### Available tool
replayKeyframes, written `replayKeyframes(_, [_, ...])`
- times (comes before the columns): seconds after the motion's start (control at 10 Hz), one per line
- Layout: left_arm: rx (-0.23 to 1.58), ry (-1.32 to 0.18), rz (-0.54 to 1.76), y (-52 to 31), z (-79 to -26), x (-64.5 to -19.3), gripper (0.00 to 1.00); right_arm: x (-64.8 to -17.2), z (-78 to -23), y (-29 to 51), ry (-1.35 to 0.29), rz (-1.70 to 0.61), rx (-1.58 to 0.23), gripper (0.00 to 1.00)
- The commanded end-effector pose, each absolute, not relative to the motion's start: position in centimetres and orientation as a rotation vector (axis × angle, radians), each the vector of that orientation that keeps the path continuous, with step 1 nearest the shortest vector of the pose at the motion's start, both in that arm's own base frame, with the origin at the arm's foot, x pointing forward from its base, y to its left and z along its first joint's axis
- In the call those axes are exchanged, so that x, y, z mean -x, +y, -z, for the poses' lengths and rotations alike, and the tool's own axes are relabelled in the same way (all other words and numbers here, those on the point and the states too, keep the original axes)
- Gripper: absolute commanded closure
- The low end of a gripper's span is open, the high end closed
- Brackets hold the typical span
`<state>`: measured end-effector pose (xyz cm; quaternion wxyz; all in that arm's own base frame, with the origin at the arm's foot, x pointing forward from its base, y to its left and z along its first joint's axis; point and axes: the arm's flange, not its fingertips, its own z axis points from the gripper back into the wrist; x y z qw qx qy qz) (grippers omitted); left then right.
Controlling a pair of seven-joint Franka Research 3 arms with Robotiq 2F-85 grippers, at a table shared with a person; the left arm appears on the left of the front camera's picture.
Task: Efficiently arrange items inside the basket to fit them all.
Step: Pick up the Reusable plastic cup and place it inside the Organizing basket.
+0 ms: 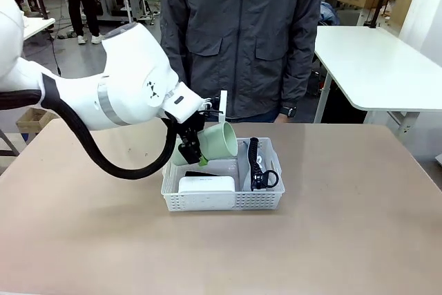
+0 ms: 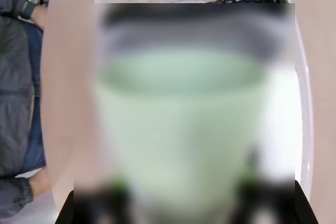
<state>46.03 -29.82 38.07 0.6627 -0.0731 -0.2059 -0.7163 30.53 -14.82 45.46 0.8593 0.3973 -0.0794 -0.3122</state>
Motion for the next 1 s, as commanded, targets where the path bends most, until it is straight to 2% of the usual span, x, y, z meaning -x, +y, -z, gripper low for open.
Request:
replayKeyframes(0.0, [0.136,-0.455,1.601,-31.0,-37.2,-46.9,0.15,-30.6,-45.5,-14.8,-0.171,0.652,-0.842,0.0])
replayKeyframes(0.3, [0.05,-0.487,1.604,-31.7,-35.7,-46.8,0.15,-30.6,-45.5,-14.8,-0.171,0.652,-0.842,0.0])
replayKeyframes(0.9, [0.079,-0.427,1.587,-31.9,-34.4,-47.2,0.15,-30.6,-45.5,-14.8,-0.171,0.652,-0.842,0.0])
